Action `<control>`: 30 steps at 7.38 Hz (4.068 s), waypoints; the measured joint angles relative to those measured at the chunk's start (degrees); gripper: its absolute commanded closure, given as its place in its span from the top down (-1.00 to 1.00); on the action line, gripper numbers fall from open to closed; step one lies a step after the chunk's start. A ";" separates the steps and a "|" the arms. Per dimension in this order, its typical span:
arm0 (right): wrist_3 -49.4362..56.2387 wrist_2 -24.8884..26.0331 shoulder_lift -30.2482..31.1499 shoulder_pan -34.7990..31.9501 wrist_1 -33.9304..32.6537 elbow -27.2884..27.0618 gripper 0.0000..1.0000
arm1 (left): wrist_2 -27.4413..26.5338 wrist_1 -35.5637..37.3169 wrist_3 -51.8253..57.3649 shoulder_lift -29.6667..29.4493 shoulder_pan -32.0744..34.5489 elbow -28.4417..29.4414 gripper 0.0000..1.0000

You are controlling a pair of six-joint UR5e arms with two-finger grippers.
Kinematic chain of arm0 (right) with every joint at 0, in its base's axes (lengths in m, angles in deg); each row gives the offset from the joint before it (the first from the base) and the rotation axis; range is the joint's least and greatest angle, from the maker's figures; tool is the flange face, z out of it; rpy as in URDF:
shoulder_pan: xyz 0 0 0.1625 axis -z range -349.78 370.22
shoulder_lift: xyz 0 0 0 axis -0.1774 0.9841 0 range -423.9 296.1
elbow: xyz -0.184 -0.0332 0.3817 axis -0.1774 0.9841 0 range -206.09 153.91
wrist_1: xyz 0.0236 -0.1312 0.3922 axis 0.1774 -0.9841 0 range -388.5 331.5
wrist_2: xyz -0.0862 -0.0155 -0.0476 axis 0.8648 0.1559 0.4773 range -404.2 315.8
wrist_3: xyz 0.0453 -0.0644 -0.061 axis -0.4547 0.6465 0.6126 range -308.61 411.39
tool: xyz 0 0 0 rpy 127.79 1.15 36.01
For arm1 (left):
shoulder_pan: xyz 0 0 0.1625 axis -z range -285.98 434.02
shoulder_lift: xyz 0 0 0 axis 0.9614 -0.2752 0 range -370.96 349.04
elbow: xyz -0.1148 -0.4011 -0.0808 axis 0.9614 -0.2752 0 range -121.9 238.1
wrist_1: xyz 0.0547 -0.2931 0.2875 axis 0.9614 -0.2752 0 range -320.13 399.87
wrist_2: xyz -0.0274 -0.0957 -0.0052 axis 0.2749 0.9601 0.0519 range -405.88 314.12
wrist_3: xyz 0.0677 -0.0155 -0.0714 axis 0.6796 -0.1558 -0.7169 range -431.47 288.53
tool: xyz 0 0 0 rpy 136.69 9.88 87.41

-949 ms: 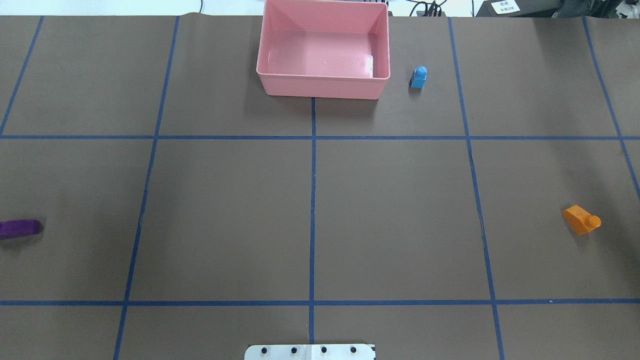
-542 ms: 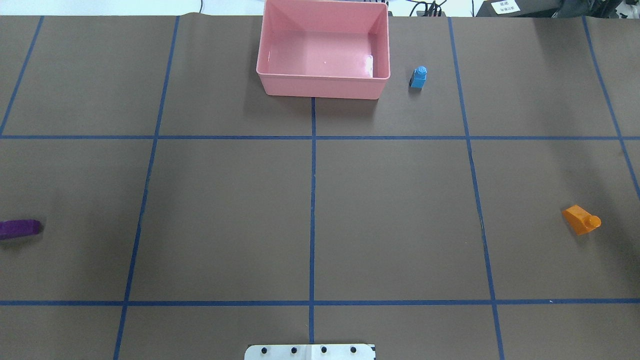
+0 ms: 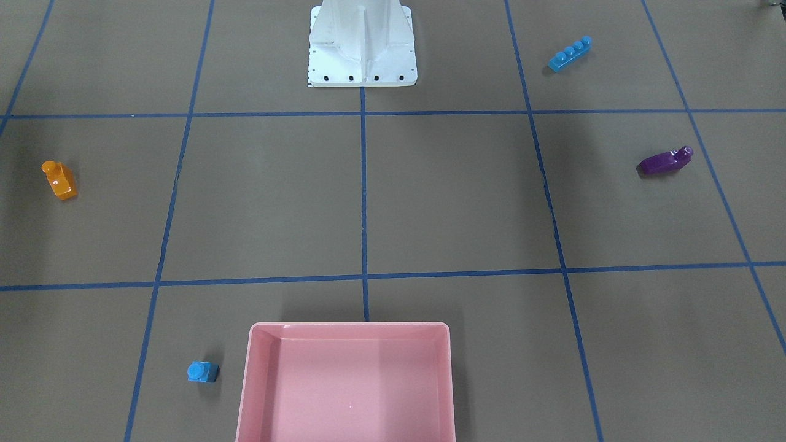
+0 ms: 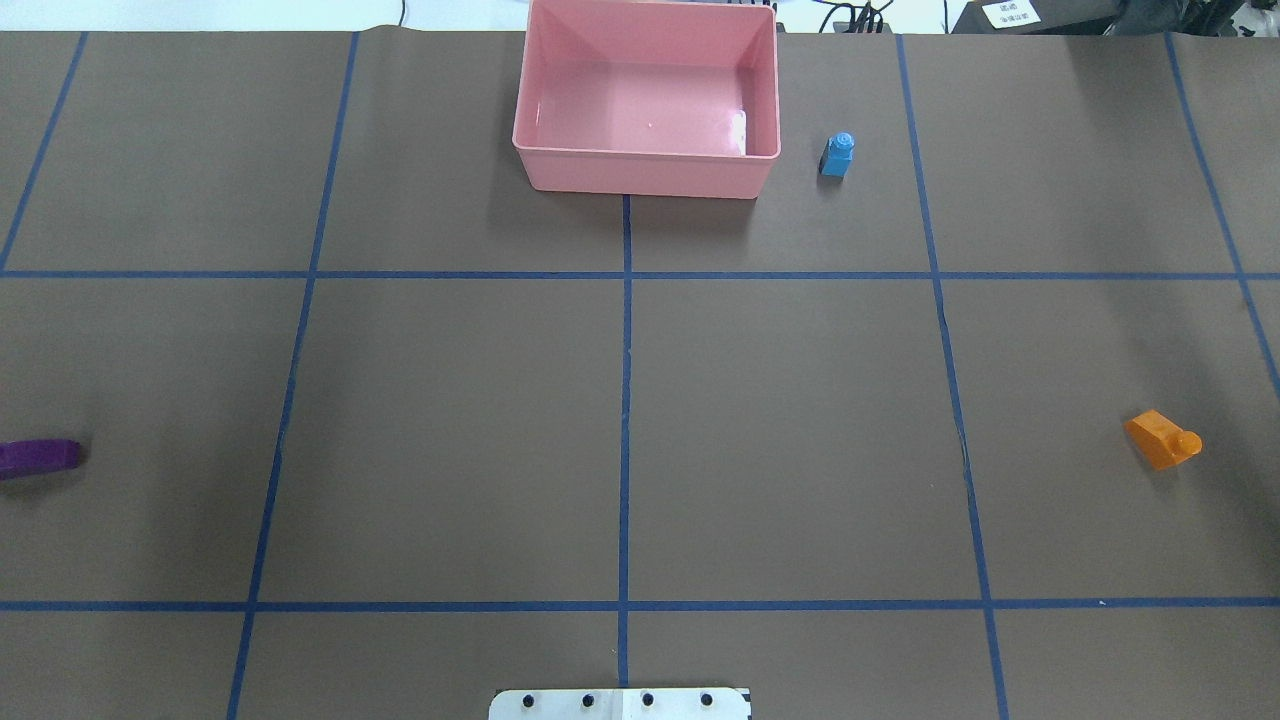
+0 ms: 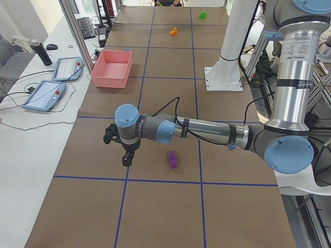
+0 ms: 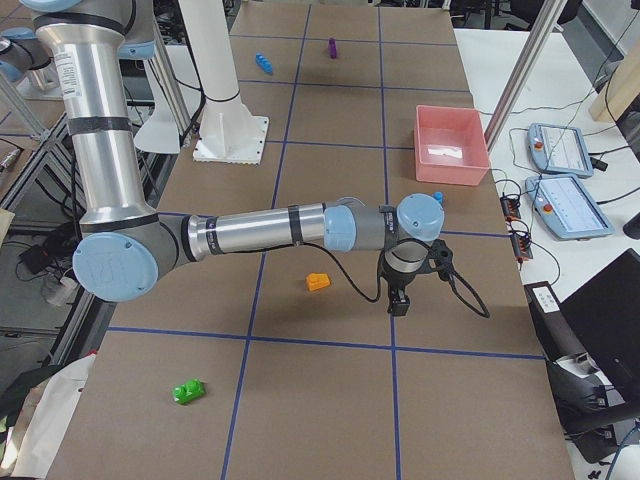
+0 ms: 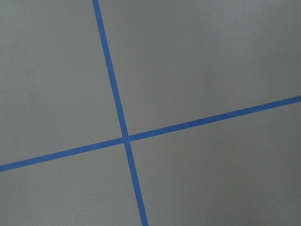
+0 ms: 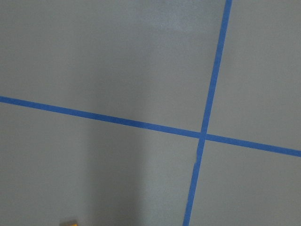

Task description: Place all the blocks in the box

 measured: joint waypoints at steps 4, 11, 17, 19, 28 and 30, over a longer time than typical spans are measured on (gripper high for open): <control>-0.96 0.40 15.05 0.76 23.81 -2.16 1.00 | 0.00 -0.88 0.01 0.00 -0.08 -0.05 1.00; 8.16 5.44 37.43 3.06 37.26 -5.19 1.00 | -0.10 -10.95 -0.29 0.57 -0.09 -0.35 1.00; 18.78 3.51 44.85 6.18 37.42 1.38 0.97 | -0.60 -12.44 -0.32 2.35 -0.09 -2.98 1.00; 19.39 1.60 44.80 6.41 37.46 4.64 -0.21 | -0.61 -12.39 -0.32 2.48 -0.09 -3.75 1.00; -7.71 -8.28 35.78 6.32 37.48 1.38 -1.00 | 2.66 -15.56 -0.78 5.58 -0.43 -3.93 1.00; -24.09 -8.71 25.63 6.64 37.04 -0.61 -1.00 | 8.54 -24.39 -7.09 10.32 -4.49 -5.48 1.00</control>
